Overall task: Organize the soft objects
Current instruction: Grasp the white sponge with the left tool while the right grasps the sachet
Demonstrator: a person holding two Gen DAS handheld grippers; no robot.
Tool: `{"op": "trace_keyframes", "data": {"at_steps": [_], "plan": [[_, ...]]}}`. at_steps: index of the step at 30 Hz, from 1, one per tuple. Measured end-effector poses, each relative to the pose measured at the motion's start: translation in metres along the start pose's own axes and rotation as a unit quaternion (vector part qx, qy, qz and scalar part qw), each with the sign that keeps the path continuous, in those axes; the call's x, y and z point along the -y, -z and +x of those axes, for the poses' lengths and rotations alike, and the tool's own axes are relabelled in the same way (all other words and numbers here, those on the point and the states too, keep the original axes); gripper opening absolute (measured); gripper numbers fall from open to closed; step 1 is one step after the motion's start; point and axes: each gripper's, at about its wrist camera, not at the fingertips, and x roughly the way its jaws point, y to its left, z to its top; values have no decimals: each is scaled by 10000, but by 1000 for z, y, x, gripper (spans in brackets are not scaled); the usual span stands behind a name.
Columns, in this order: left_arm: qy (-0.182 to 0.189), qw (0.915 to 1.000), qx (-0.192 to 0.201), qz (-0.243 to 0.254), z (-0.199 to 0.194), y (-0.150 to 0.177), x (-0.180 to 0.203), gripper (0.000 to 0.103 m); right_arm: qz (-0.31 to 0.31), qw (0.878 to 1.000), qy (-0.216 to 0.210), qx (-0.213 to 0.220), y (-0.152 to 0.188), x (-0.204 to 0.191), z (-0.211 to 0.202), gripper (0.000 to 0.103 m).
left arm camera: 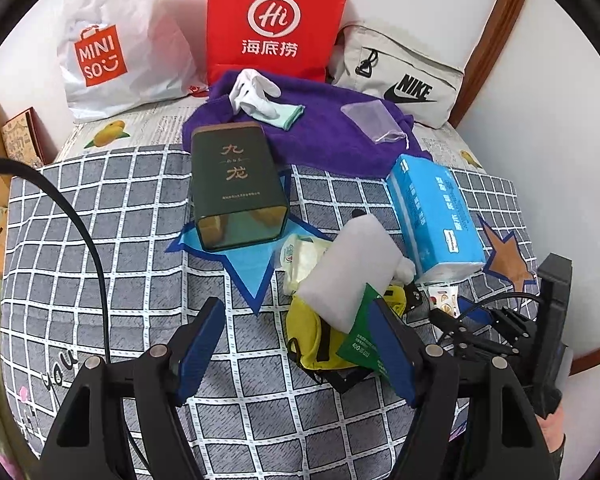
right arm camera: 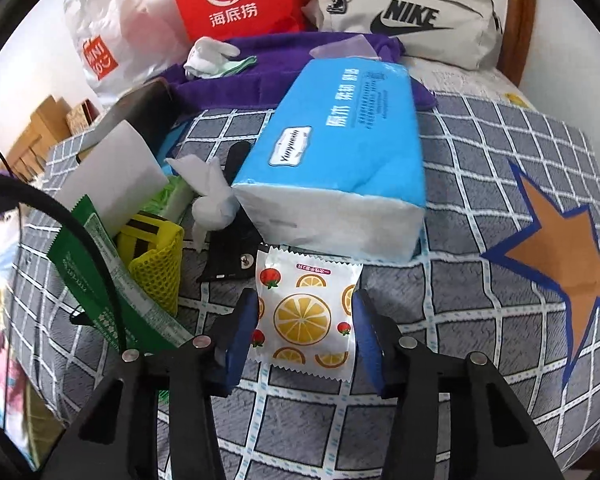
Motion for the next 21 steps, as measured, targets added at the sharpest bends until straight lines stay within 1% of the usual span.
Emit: {"op": "trace_keyframes", "data": {"at_steps": [4, 7, 9, 11, 13, 14, 15, 17, 18, 19, 20, 21], "plan": [[81, 9999, -39, 134, 10, -1, 8, 72, 25, 10000, -13, -17, 3, 2, -5, 47], [71, 9992, -29, 395, 18, -7, 25, 72, -13, 10000, -19, 55, 2, 4, -16, 47], [38, 9980, -22, 633, 26, -13, 38, 78, -26, 9999, -10, 112, 2, 5, -23, 47], [-19, 9958, 17, 920, 35, -16, 52, 80, -25, 9999, -34, 167, 0, 8, -30, 47], [-235, 9917, -14, 1260, 47, -17, 66, 80, -15, 9998, -39, 200, 0, 10, -35, 47], [-410, 9889, -71, 1424, 54, -17, 73, 80, 4, 9998, -38, 220, 0, 13, -38, 47], [-670, 9848, -121, 1595, 64, -16, 79, 80, 19, 9997, -48, 235, 1, 15, -40, 47], [-1001, 9795, -226, 1735, 79, -15, 82, 80, 30, 9996, -67, 265, 1, 17, -43, 47], [-1166, 9762, -312, 1800, 87, -14, 83, 79, 35, 9996, -61, 282, 0, 19, -44, 47], [-1213, 9754, -326, 1811, 92, -13, 81, 75, 36, 9995, -65, 301, 0, 20, -45, 47], [-1181, 9764, -316, 1781, 94, -13, 79, 59, 33, 9995, -75, 309, 0, 20, -46, 47], [-1052, 9792, -289, 1709, 93, -14, 75, 51, 26, 9995, -82, 320, -1, 20, -47, 47]]}}
